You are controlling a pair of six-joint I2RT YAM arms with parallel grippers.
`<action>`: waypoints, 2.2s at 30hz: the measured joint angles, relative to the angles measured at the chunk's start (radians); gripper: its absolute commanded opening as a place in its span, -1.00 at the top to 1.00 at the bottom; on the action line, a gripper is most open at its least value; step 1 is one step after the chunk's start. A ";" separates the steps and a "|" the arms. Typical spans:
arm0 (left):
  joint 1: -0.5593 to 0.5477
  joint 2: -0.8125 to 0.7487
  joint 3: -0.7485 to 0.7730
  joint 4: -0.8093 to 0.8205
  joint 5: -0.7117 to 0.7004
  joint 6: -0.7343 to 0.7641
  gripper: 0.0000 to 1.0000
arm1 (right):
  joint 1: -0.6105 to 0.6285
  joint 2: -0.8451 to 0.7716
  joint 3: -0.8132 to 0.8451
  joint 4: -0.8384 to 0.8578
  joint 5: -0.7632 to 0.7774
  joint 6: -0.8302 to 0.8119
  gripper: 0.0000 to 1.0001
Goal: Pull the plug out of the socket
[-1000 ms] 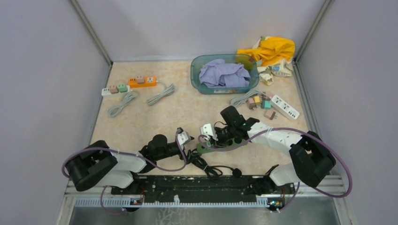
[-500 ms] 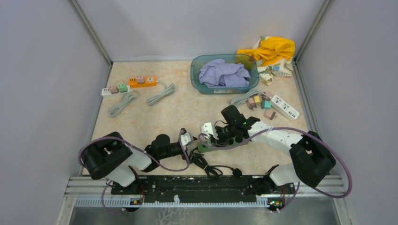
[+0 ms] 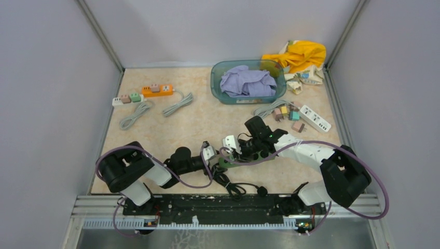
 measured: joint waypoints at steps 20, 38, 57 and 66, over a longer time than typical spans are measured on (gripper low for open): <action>-0.008 0.062 0.018 0.045 0.007 0.034 -0.73 | -0.006 0.000 0.000 0.000 -0.003 0.000 1.00; -0.025 0.172 0.116 0.025 0.023 0.064 -0.39 | -0.006 0.000 0.000 0.000 -0.003 0.000 1.00; -0.023 0.166 0.159 -0.095 0.041 0.106 0.71 | -0.013 0.000 0.000 -0.011 -0.014 -0.003 1.00; -0.019 0.166 0.163 -0.103 0.056 0.109 0.92 | -0.020 0.006 -0.003 0.032 -0.011 0.106 1.00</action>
